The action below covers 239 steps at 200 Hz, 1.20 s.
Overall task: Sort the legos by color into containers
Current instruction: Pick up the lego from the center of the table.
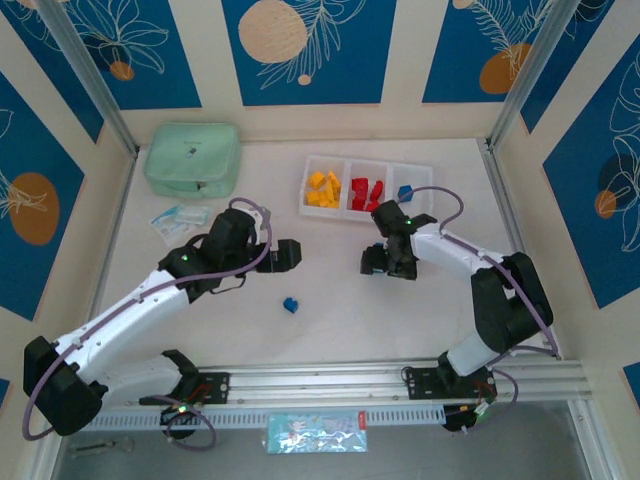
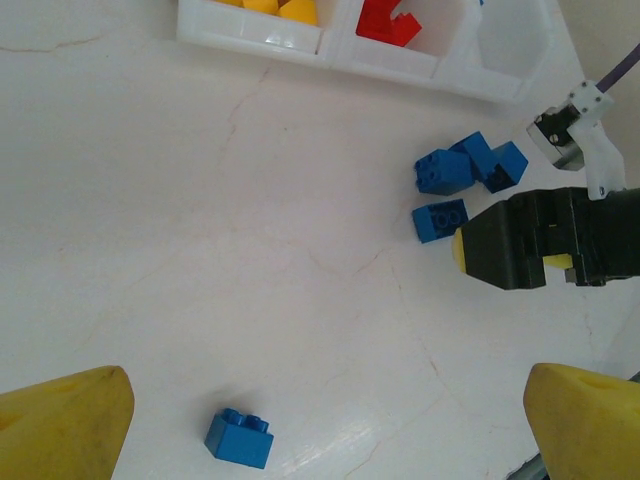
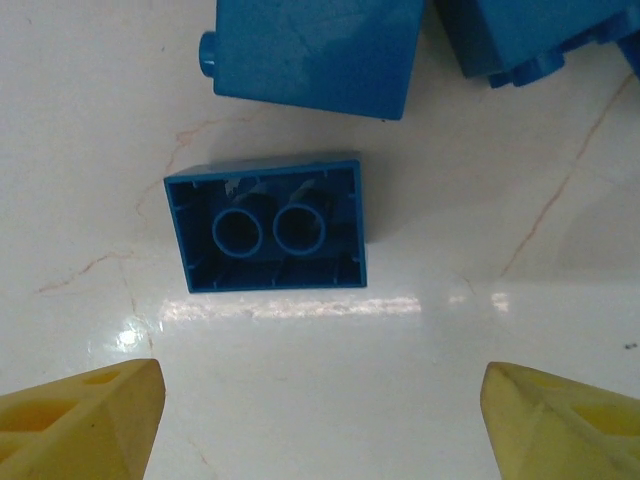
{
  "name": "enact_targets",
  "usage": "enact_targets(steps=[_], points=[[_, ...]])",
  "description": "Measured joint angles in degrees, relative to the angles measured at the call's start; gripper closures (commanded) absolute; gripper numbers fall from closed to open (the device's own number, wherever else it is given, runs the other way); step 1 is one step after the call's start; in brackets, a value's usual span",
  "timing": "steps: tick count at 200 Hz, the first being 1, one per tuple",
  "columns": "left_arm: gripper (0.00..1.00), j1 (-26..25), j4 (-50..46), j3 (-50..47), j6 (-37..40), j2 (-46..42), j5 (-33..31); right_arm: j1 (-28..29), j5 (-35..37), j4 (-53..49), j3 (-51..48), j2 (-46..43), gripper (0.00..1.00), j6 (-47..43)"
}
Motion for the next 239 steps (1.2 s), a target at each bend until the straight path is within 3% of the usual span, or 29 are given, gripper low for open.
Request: enact_targets(steps=[91,154,239], points=[[0.00,0.2,0.1,0.1,0.6,2.5,-0.2,1.2,0.6,5.0,1.8,7.5,0.32,-0.6],[0.00,0.4,1.9,0.1,0.4,3.4,-0.1,1.4,2.5,6.5,3.6,9.3,0.58,-2.4],[0.00,0.5,5.8,-0.2,0.4,4.5,1.2,-1.3,1.6,4.7,5.9,3.0,0.61,-3.6]])
